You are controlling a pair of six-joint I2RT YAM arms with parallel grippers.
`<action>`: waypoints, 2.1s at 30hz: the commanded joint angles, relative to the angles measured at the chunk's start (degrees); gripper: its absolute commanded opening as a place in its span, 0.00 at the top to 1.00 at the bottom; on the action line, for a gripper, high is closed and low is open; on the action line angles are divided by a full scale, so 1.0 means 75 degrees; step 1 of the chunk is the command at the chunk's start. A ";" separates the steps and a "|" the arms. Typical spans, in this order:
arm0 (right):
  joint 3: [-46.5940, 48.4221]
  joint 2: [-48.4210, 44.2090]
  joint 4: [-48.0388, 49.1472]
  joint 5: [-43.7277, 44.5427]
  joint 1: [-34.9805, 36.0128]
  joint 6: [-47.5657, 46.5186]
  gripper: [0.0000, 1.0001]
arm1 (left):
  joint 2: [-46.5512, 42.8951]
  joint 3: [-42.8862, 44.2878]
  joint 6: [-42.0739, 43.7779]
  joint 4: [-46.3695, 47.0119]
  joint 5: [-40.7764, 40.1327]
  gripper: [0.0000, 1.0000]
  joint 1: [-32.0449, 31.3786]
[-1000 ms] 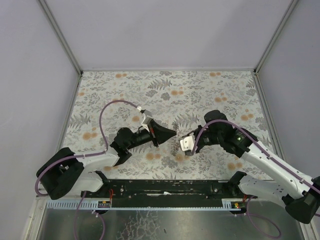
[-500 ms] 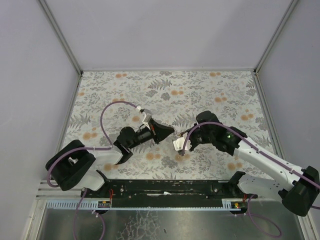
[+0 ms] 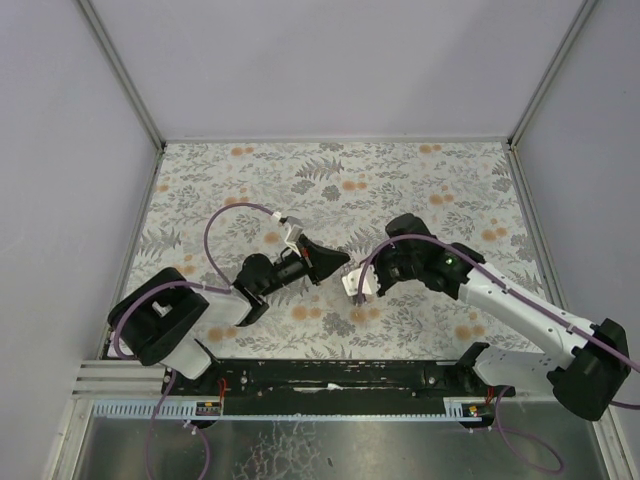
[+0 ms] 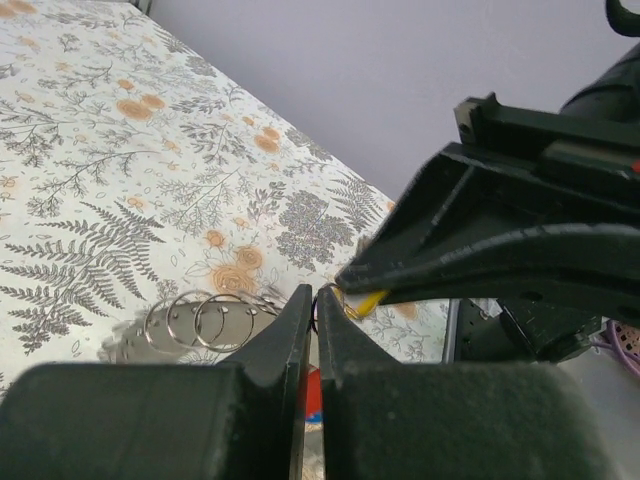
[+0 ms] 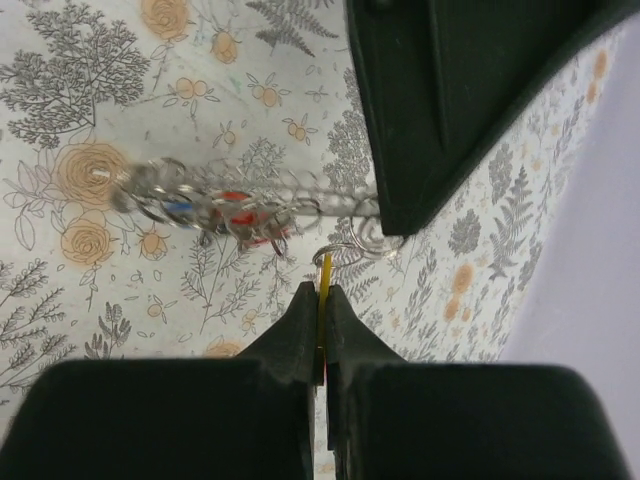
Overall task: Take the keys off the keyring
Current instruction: Place the keyring at the center of the board.
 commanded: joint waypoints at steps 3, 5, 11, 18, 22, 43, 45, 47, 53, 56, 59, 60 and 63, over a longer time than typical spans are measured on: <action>-0.0107 -0.0204 -0.1305 -0.0198 0.0847 0.0192 1.00 | 0.0359 0.0211 -0.0363 0.2024 -0.0717 1.00 0.0347; 0.0247 -0.0041 -0.1706 -0.0564 0.0564 0.0249 1.00 | 0.0426 0.0226 -0.0405 0.2048 -0.0692 1.00 0.0388; 0.0184 -0.0158 -0.1689 -0.0389 0.0489 0.0292 1.00 | 0.0573 0.0432 -0.0413 0.2042 -0.0505 1.00 0.0521; -0.0066 -0.0233 -0.2329 -0.0751 0.0629 -0.0309 1.00 | 0.0850 0.0467 -0.0579 0.2070 -0.0456 1.00 0.0591; -0.0565 -0.0193 -0.1051 -0.0623 0.1062 0.0677 1.00 | 0.0995 0.0440 -0.0635 0.2087 -0.0710 1.00 0.0590; 0.0028 0.1841 0.0414 -0.0515 0.0711 0.0925 1.00 | 0.1952 0.0003 -0.1944 0.2153 -0.2670 1.00 0.0960; 0.0022 0.2012 0.0680 -0.0591 0.0710 0.1094 1.00 | 0.2080 0.0069 -0.2227 0.2159 -0.2688 1.00 0.0953; 0.0094 0.2237 0.0940 -0.0651 0.0708 0.1248 1.00 | 0.2162 0.0142 -0.2431 0.2159 -0.2649 1.00 0.0954; 0.0510 0.2581 0.0099 -0.1657 0.0809 0.1218 1.00 | 0.2186 0.0088 -0.2651 0.2159 -0.3005 1.00 0.0959; 0.0370 0.2539 0.0060 -0.1729 0.0870 0.1199 1.00 | 0.2215 0.0143 -0.2667 0.2159 -0.2986 1.00 0.0960; 0.0258 0.2386 0.0126 -0.1638 0.0886 0.1212 1.00 | 0.2222 0.0154 -0.2676 0.2159 -0.2914 1.00 0.0966; 0.0269 0.2336 0.0141 -0.1600 0.0880 0.1252 1.00 | 0.2220 0.0149 -0.2685 0.2159 -0.2863 1.00 0.0960; 0.0225 0.2136 0.0138 -0.1489 0.0880 0.1289 1.00 | 0.2150 0.0152 -0.2725 0.2159 -0.2678 1.00 0.0966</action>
